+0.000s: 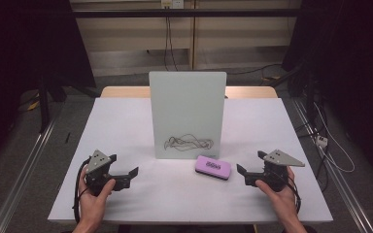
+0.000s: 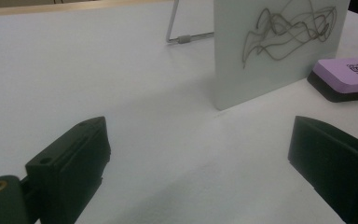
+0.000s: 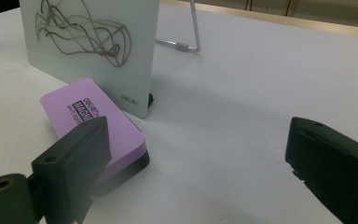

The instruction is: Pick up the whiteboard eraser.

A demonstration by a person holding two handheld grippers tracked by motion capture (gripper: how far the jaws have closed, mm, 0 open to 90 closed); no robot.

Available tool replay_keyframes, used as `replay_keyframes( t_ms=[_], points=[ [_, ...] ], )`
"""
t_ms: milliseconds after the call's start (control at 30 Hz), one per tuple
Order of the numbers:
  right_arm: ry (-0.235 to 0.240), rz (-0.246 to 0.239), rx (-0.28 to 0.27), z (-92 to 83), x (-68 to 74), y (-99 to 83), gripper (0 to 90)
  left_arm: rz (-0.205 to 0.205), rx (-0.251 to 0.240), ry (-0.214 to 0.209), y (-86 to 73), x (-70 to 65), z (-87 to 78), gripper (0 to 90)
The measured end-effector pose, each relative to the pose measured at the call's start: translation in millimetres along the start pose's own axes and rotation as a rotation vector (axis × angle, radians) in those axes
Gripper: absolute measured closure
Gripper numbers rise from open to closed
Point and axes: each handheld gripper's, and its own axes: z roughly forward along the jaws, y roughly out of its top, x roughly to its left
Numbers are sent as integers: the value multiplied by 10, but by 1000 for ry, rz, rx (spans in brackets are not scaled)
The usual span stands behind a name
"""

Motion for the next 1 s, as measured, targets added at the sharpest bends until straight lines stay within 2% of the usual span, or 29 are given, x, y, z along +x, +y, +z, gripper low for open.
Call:
replay_keyframes(
  t_ms=[167,267,500,733,833,900,1000],
  points=[
    [-15,-2,8,-10,-10,5,97,-8,6,1,1,4,8,54],
    [-26,8,-14,-21,-28,16,97,-18,6,6,4,16,-1,54],
    [47,26,20,3,-34,28,83,-33,20,7,-2,36,15,56],
    [60,-1,42,24,-2,27,82,-38,24,21,-7,47,21,57],
    [102,-17,40,7,16,44,130,-32,30,23,-10,44,30,57],
    [109,-14,32,-3,40,60,120,-28,33,21,-10,43,34,57],
    [145,-48,32,0,136,128,117,-22,35,21,-9,36,39,56]
  ],
)
